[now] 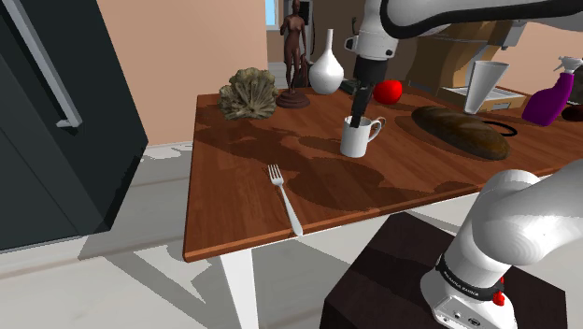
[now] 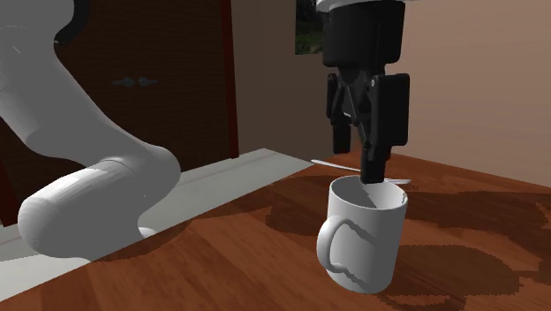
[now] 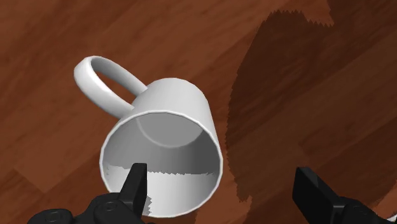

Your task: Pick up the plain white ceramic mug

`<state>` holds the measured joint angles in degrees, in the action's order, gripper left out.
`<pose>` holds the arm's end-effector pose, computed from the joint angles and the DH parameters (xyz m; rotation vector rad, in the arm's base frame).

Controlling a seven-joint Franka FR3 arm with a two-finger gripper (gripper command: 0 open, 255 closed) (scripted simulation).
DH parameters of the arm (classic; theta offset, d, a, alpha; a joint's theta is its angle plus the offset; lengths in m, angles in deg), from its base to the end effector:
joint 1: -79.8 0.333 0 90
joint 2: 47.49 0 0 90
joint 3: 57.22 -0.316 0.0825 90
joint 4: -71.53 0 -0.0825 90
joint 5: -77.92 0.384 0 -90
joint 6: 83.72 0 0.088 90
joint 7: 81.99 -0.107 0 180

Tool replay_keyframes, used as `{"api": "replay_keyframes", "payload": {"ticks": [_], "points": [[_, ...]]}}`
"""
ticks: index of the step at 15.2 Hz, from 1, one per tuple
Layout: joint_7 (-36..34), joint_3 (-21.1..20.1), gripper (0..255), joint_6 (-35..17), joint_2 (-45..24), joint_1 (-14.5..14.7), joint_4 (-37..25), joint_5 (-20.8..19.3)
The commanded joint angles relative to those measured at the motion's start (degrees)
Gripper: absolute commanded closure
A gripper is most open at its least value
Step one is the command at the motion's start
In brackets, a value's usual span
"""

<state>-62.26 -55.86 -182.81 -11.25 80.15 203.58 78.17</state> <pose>0.3641 -0.0078 0.5780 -3.0897 -0.5150 -0.0932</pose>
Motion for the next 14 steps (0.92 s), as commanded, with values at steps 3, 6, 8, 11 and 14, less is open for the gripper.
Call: {"api": "replay_keyframes", "payload": {"ticks": [3,6,8,11,14], "points": [[0.13,0.02,0,-3.05,0.42,0.01,3.43,-0.04],[0.15,0.04,255,-3.44,0.48,0.00,3.87,-0.05],[0.18,0.06,255,-3.48,0.43,-0.01,3.87,-0.07],[0.17,0.06,255,-3.47,0.42,-0.01,3.85,-0.06],[0.17,0.06,255,-3.47,0.41,-0.01,3.84,-0.06]]}}
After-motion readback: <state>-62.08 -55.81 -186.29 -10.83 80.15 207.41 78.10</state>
